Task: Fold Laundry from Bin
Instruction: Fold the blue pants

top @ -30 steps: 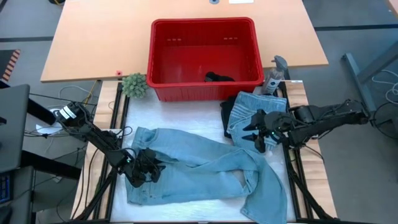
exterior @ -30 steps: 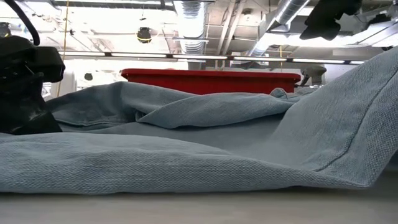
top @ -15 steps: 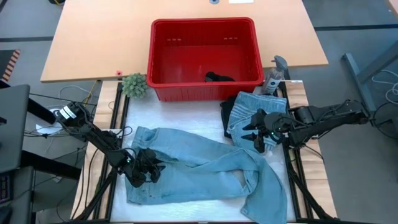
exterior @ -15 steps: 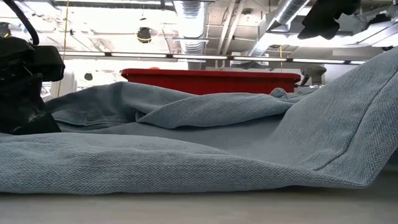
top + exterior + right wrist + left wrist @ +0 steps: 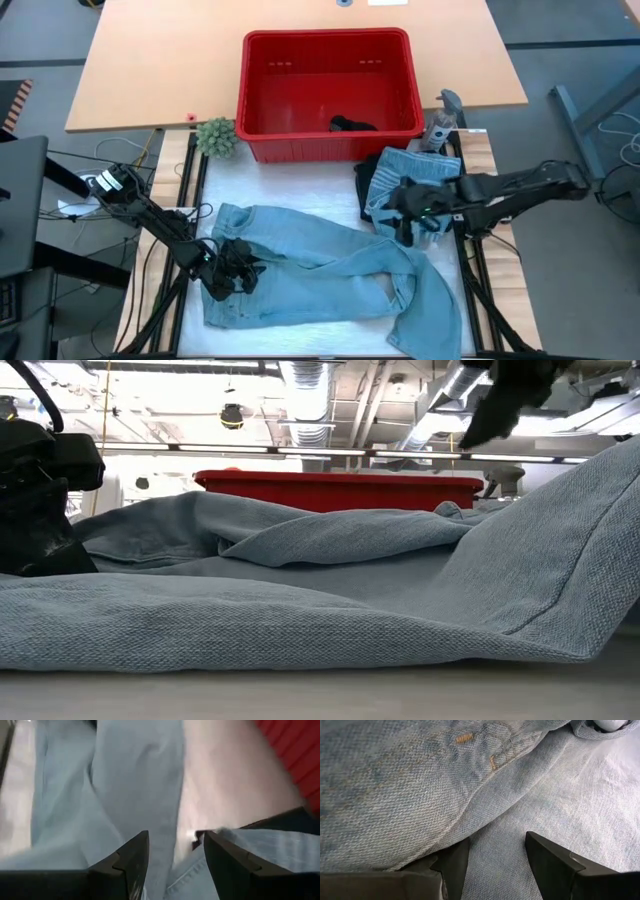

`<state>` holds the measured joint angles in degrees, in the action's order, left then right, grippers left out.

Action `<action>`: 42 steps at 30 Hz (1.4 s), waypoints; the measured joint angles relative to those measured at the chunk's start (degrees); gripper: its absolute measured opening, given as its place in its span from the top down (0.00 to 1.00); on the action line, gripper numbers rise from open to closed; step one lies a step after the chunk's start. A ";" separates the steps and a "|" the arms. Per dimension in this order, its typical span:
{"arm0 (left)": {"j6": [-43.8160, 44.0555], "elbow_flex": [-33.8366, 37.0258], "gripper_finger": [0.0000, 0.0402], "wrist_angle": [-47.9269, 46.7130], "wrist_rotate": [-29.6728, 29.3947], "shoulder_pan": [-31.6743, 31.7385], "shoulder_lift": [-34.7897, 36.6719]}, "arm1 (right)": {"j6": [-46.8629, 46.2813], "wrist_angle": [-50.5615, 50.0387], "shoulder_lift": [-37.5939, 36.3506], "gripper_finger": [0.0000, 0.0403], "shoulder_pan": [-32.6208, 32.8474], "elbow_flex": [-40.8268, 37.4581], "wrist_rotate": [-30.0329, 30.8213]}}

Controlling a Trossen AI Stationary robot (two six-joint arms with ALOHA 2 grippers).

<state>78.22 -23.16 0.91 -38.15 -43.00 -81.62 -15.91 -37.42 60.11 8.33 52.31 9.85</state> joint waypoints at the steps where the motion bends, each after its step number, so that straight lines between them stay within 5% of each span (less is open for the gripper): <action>1: 0.00 0.00 0.53 0.00 0.02 0.00 0.00 | 1.24 0.33 1.81 0.47 -0.26 0.00 -1.97; 11: -18.96 -0.11 0.53 -2.21 4.04 -0.11 0.05 | 5.93 0.36 17.94 0.47 0.40 0.00 -20.06; 35: -20.04 -0.04 0.53 -2.45 1.27 -0.11 0.00 | 10.19 -2.29 21.80 0.55 -1.38 0.00 -17.09; 42: -20.02 -0.04 0.53 -2.45 1.29 -0.12 0.00 | 12.95 -6.42 21.80 0.79 0.83 0.02 -17.40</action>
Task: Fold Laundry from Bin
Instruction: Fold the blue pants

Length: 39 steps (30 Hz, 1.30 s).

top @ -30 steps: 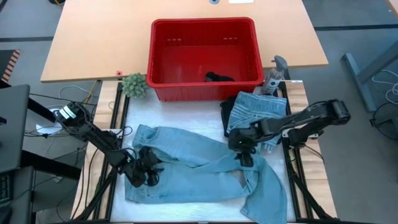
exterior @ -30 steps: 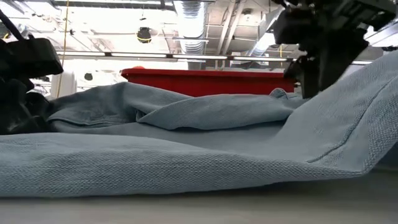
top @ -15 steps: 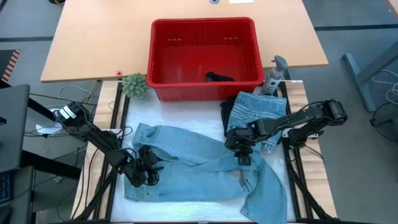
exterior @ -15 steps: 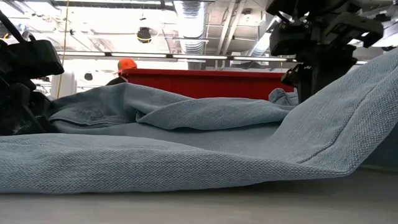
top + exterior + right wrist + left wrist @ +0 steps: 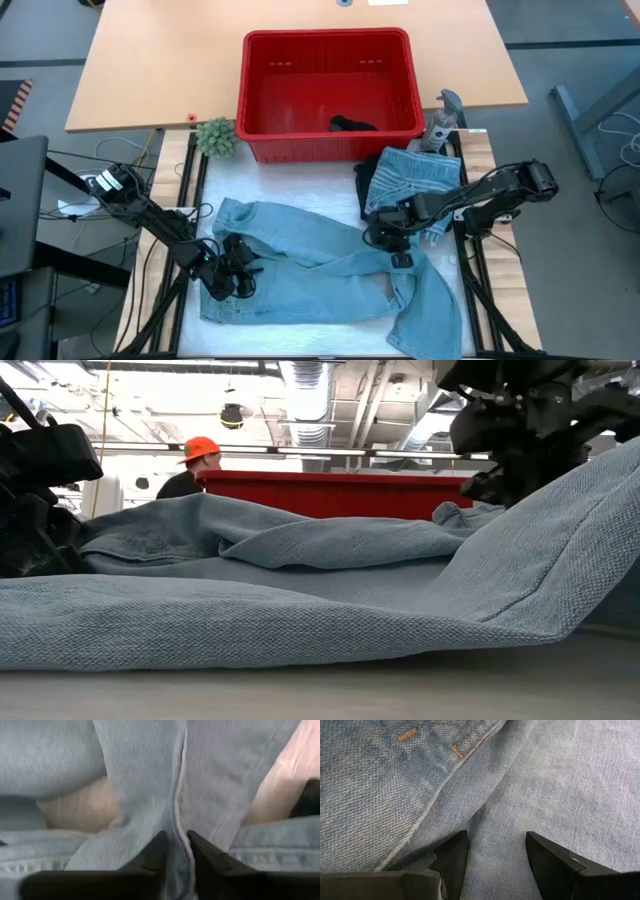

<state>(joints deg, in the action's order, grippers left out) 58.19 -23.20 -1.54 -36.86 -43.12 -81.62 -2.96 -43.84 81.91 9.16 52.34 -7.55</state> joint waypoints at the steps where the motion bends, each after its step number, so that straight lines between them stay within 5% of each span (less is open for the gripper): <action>1: 0.02 0.00 0.53 0.00 0.00 -0.01 0.00 | -0.03 -0.50 0.00 0.86 0.14 0.00 -0.01; 3: 0.02 0.00 0.53 0.00 0.00 -0.01 0.00 | -0.39 -2.41 -0.11 0.94 0.25 0.53 -0.38; 12: 0.04 0.00 0.53 -0.02 0.02 -0.01 0.00 | -5.99 -9.11 -0.31 0.94 5.65 13.71 -1.42; 19: 0.04 0.00 0.53 -0.02 0.02 0.01 0.00 | -13.13 -8.88 -0.11 0.94 14.94 13.52 -1.36; 33: 0.04 0.00 0.53 0.00 0.04 0.01 0.00 | -29.47 -4.59 -0.19 0.45 23.18 10.16 -1.46; 39: 0.03 0.00 0.53 0.01 0.09 0.00 0.00 | -31.19 -3.82 -0.76 0.38 26.21 10.23 -1.35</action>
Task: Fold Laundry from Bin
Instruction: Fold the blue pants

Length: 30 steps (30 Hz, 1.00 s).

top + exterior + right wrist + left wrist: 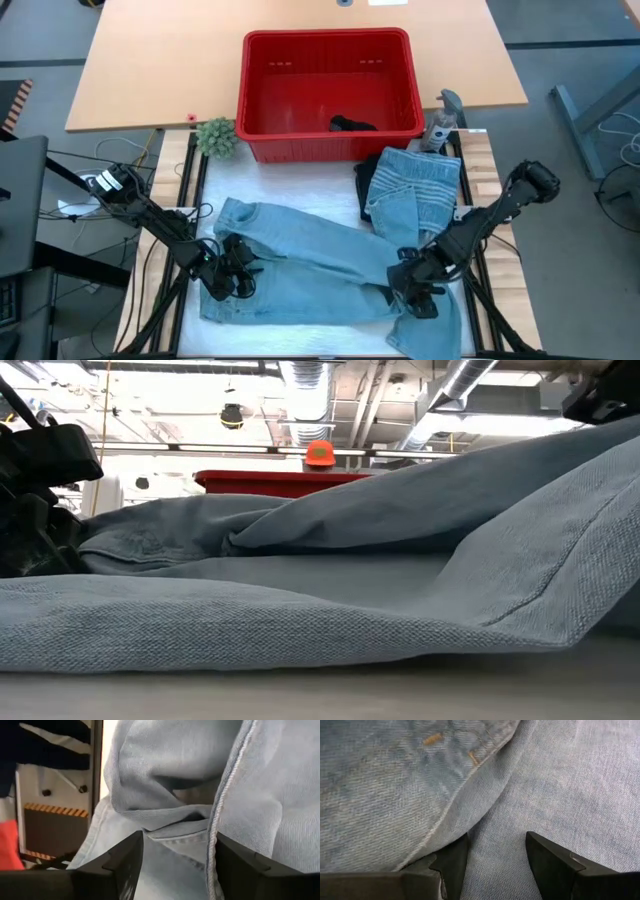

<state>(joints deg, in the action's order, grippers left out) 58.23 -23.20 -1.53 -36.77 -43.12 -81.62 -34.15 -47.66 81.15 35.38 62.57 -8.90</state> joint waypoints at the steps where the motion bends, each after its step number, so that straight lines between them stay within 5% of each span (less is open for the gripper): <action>1: 0.01 0.00 0.53 -0.01 -0.02 0.01 0.00 | -0.59 -0.24 -0.40 0.38 0.02 0.36 -0.02; 15: -0.01 0.00 0.53 -0.01 -0.02 0.01 -0.02 | -5.88 -12.20 -5.12 0.40 1.40 4.15 0.43; 30: 0.01 0.00 0.53 -0.01 -0.03 0.01 -0.02 | 0.50 -21.08 -5.12 0.40 -4.51 4.15 7.89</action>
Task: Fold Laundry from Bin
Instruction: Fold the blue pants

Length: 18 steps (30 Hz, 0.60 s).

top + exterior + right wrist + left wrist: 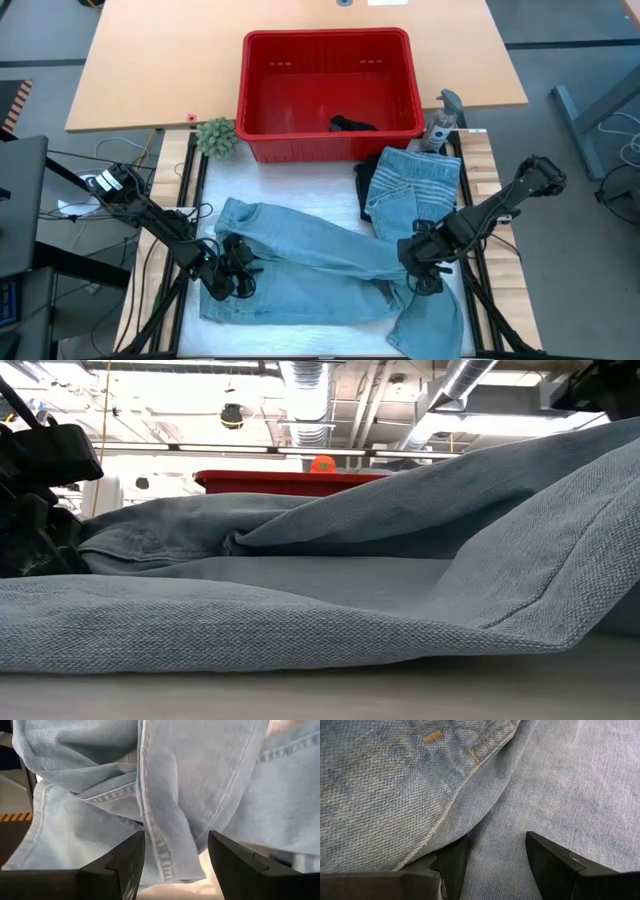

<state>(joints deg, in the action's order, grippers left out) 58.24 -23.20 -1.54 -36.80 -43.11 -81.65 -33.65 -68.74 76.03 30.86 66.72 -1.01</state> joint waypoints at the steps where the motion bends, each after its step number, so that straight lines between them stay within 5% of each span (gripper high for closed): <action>1: 0.00 0.00 0.53 0.00 0.01 0.00 0.00 | 1.14 0.24 0.00 0.40 -0.50 0.00 0.22; 18: 0.00 0.00 0.53 0.00 -0.01 0.00 0.00 | 9.90 16.21 0.00 0.41 -12.95 0.00 -0.29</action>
<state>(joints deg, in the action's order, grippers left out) 58.24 -23.20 -1.54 -36.82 -43.11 -81.65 -23.75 -52.53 76.03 17.91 66.72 -1.30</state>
